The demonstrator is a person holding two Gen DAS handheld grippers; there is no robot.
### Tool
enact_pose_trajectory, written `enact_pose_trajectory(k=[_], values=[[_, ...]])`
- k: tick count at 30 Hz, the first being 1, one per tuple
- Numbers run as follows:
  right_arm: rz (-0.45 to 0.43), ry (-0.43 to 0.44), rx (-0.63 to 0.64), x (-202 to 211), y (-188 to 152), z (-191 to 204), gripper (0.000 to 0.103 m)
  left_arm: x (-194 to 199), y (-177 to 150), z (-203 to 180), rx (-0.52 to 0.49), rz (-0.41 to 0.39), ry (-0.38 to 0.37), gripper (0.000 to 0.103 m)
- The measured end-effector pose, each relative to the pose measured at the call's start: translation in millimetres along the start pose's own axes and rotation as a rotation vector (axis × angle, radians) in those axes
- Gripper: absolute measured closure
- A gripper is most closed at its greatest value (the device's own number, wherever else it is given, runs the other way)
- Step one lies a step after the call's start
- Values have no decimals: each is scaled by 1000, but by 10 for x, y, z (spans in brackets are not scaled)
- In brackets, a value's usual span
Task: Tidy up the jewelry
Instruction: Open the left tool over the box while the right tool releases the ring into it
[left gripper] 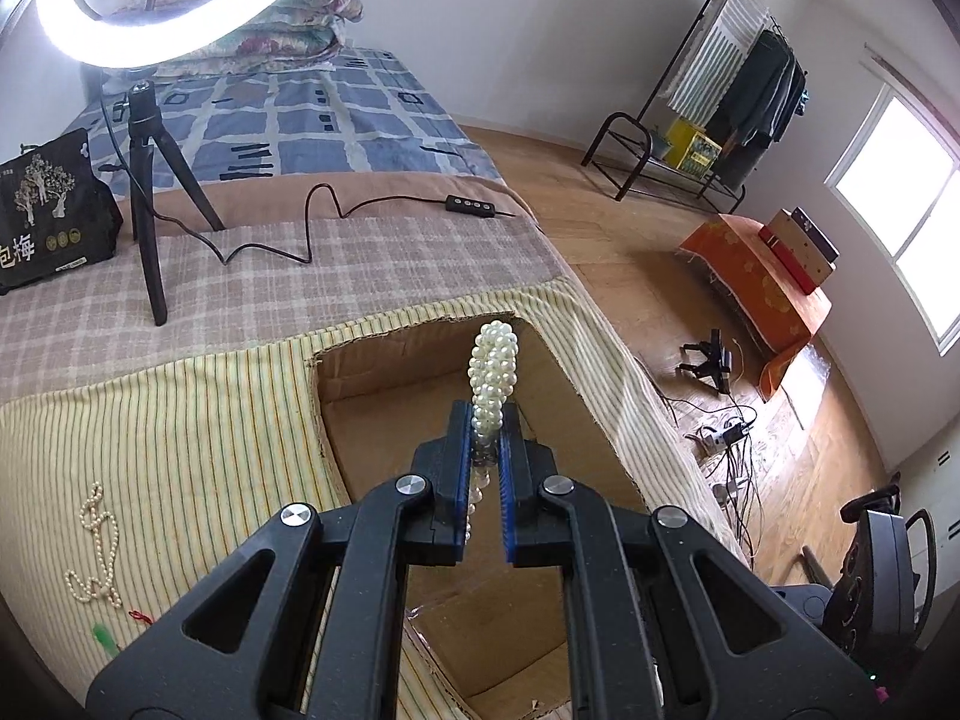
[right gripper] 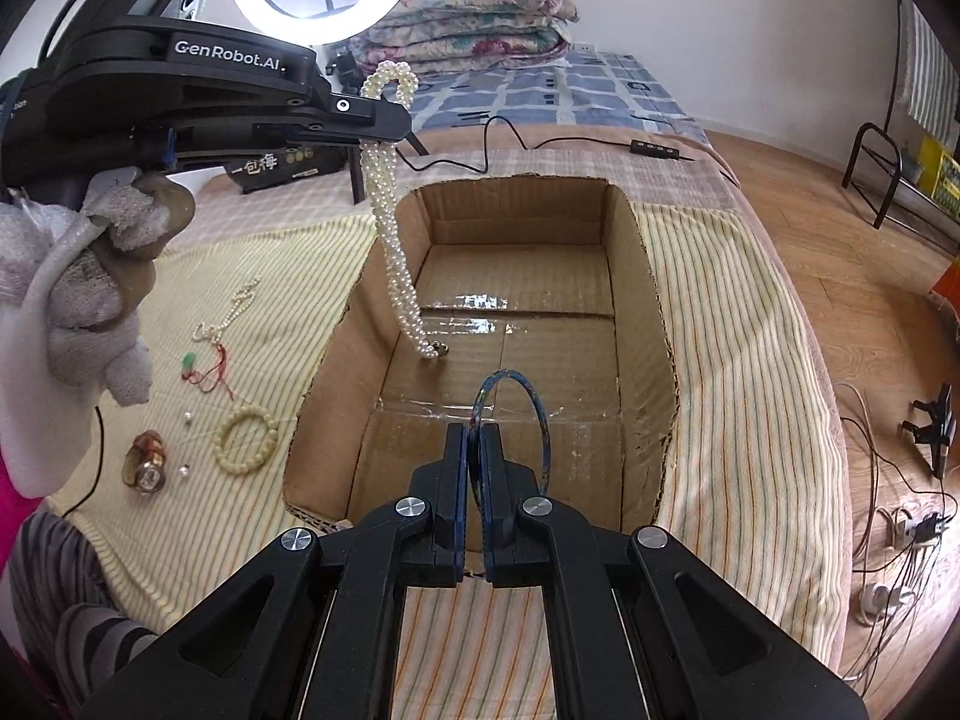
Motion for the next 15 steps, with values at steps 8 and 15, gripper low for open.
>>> enact_pose_trajectory(k=[8,15], values=[[10,-11,16,-24,-23,31,100,-32,13,15,5,0,5,97],[-24,-72,5,64,-6,69,48,56,44,39,7,-24,5,58]])
Point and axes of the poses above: each gripper's, at about its wrist camera, not at the fingertips, and x roughly against the way its jaws point, z to its left, y to its top, the point moved 4 cm from there along -x, roughly the way its jaws point, and after that the axes turned 10 degrees about z, right-handed, at the moved point
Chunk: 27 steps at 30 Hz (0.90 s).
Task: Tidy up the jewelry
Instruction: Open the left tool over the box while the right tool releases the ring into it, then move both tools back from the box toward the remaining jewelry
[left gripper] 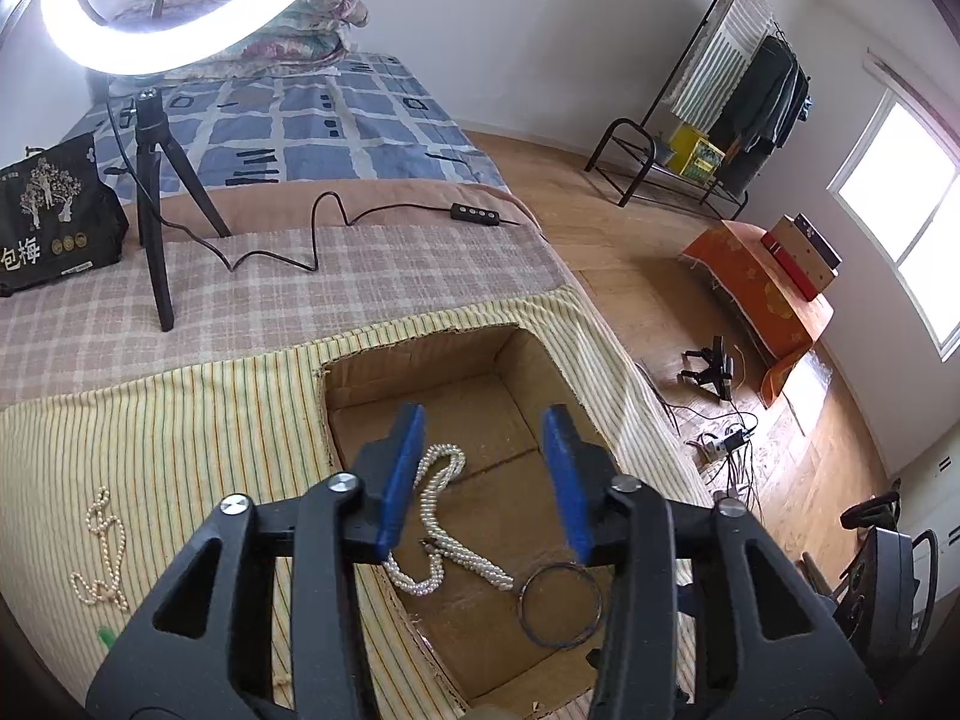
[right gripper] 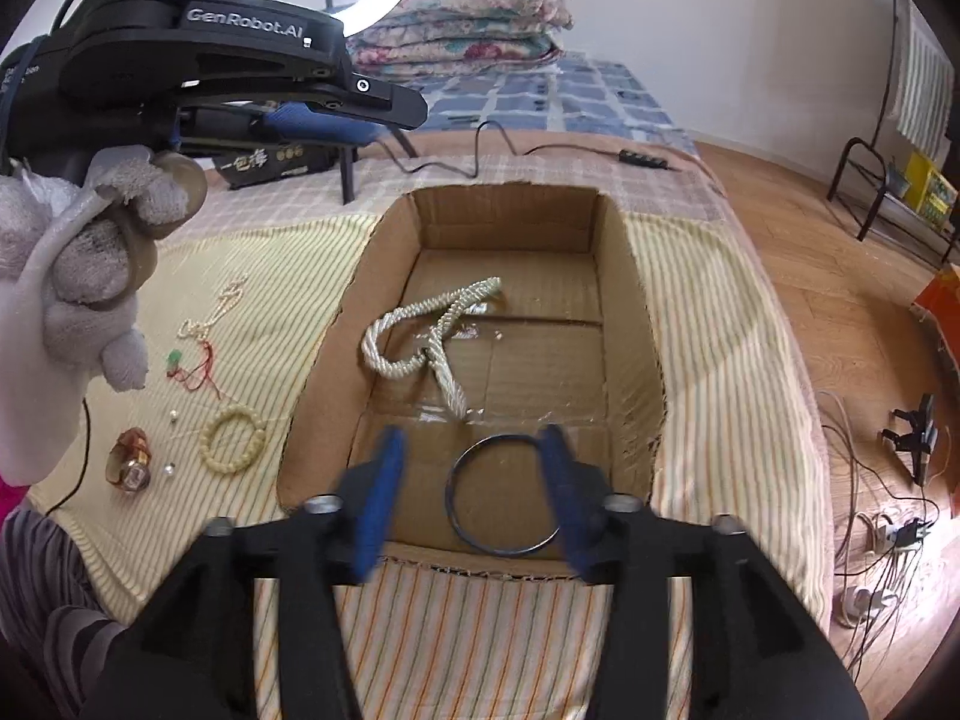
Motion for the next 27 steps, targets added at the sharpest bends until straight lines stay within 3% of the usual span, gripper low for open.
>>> enact_pose_trajectory(k=[19,22,27], values=[[-35,-44,-1,297,43,189,46,613,-103,291,-17,-54,70,58],[-31,-54,15,334,51,261,28,771,-161,378,-35,-62,103,58],[-41,-68,26,406,67,364,27,1049,-242,609,-30,-72,155,58]])
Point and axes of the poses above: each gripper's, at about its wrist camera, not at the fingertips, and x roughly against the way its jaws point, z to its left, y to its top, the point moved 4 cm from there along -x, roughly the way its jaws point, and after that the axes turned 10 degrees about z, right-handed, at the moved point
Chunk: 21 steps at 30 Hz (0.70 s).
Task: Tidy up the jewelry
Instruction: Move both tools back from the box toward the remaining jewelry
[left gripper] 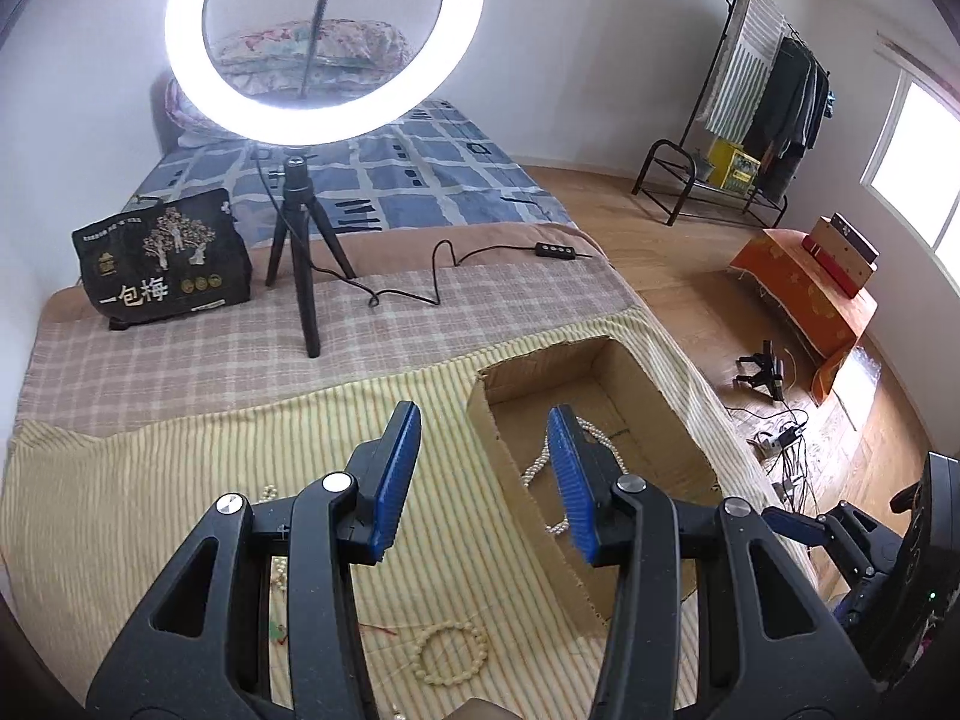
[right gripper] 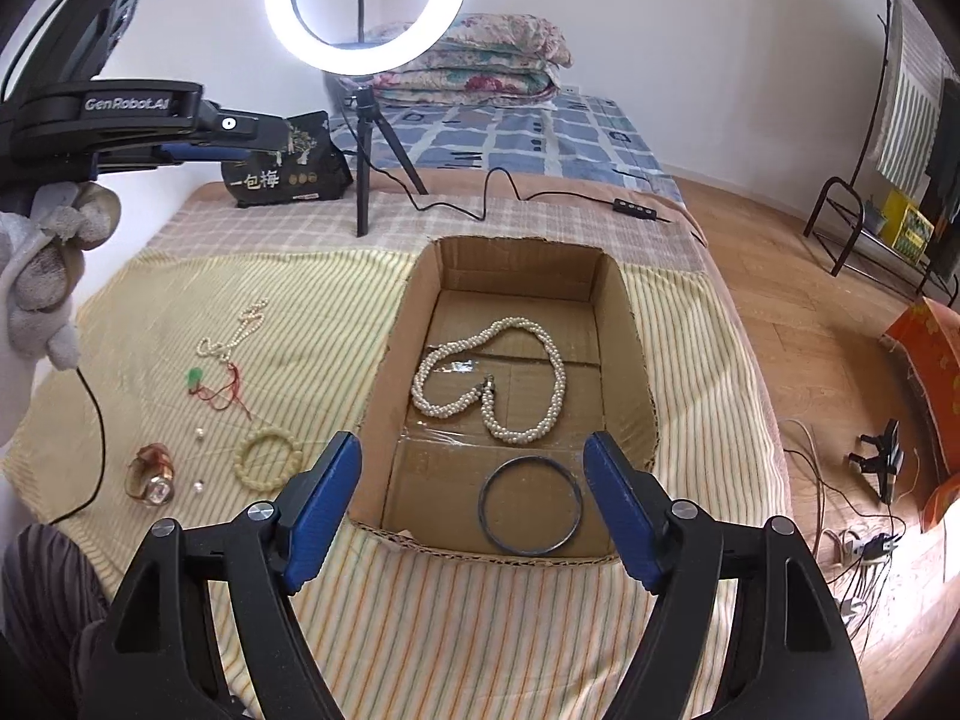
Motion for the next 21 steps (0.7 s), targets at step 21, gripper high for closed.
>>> enact_pose_trajectory(k=[21], values=[[31,43,155,126,70,560,23,832,-731,1130,-42,-37,205,38]])
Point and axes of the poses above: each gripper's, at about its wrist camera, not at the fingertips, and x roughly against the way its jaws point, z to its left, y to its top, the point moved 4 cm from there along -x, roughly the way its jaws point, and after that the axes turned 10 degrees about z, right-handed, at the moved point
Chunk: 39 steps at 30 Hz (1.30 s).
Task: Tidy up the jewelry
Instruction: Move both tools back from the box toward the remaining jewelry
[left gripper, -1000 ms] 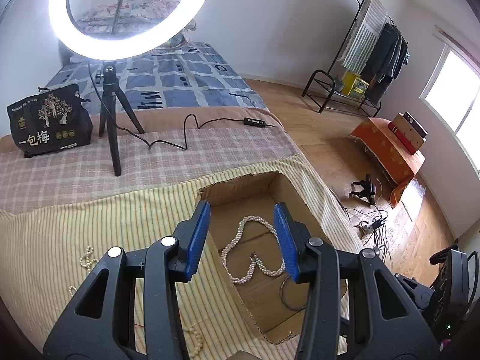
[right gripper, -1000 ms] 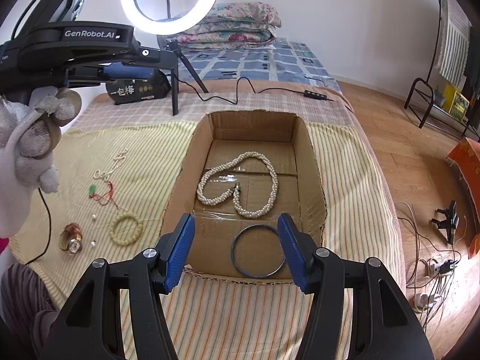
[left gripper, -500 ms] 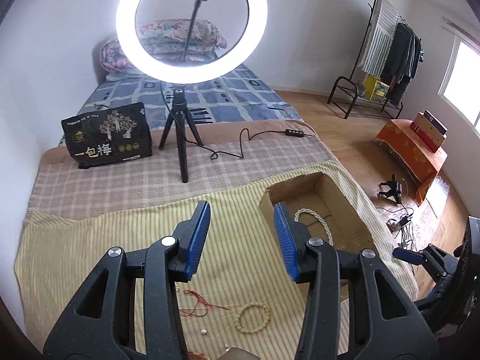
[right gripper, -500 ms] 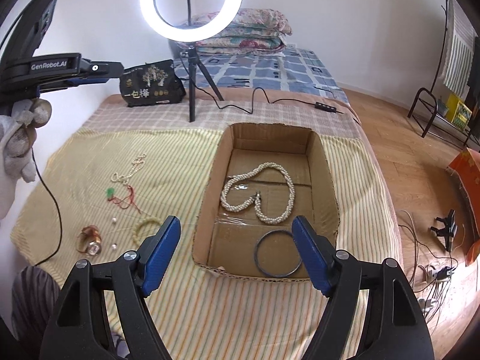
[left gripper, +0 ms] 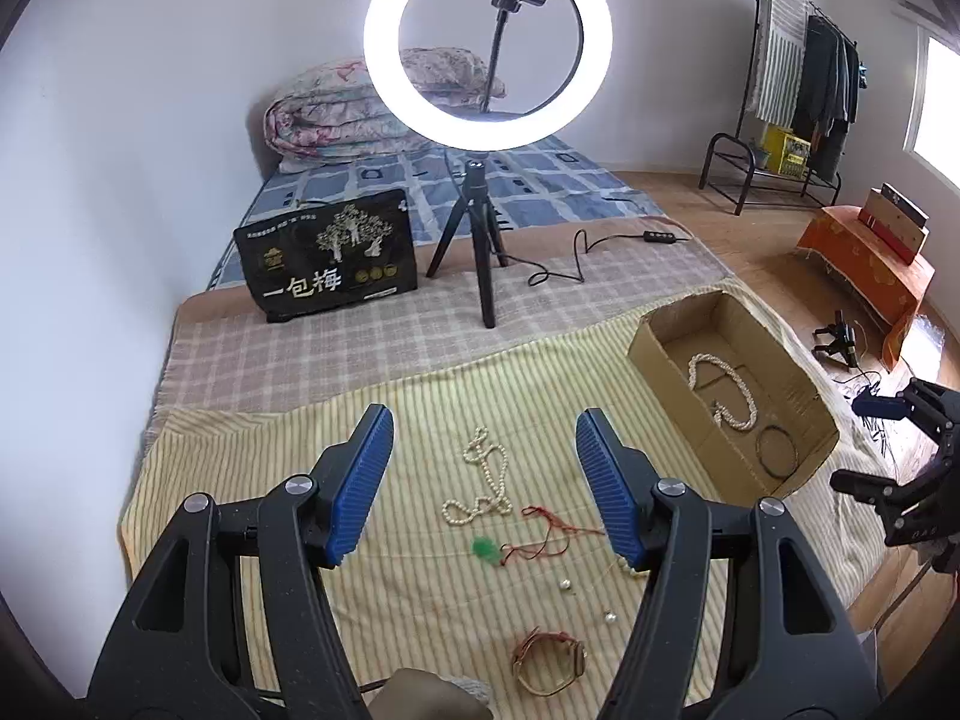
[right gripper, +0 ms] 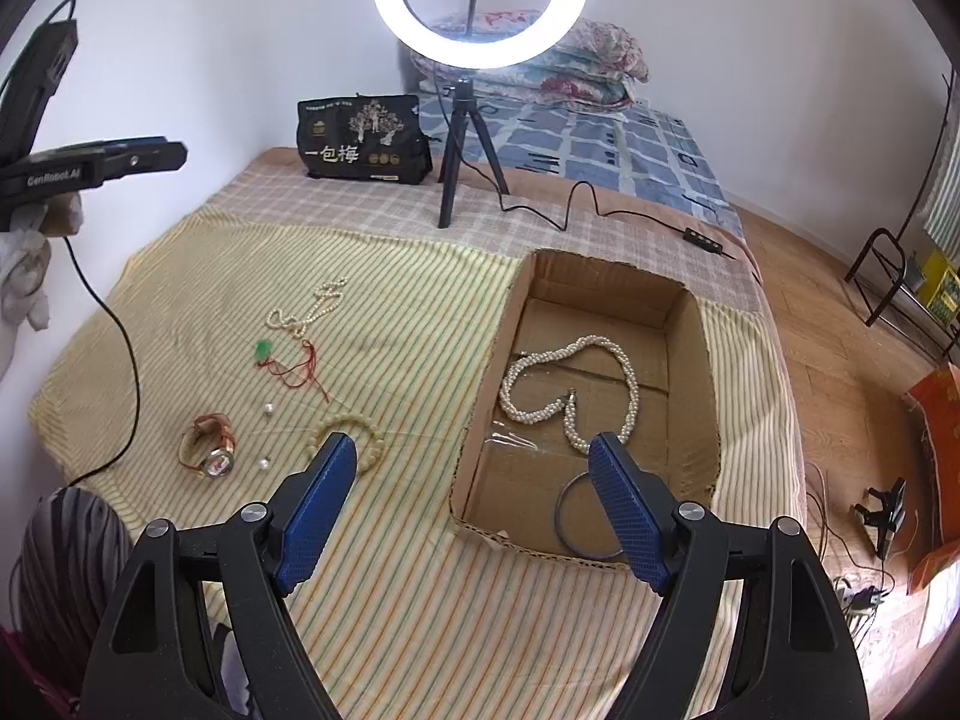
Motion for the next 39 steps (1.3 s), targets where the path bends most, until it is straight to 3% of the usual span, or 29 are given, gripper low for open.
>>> enact_pose_trajectory(k=[8,21,24,26,28,32,35,39], values=[[-1,59,17,-91,80,166,24,-89,-317,347,64,43,-13,38],[-30,73,224,-260,78,748,24,-551,-700,420,165,166,-113,38],[-4,85,241,-363,49,838,24,-708,-748,425,209,211,-137,50],[23,93,253,-447,23,885,24,-800,-769,428,238,230,-155,50],[61,107,259,-539,7,918,29,-878,-782,413,251,248,-167,50],[145,142,248,-755,-37,940,48,-985,-779,357,255,270,-180,55],[156,152,225,-809,-38,915,49,-937,-758,382,264,255,-181,56],[141,157,214,-767,-18,884,49,-586,-703,525,270,175,-141,56]])
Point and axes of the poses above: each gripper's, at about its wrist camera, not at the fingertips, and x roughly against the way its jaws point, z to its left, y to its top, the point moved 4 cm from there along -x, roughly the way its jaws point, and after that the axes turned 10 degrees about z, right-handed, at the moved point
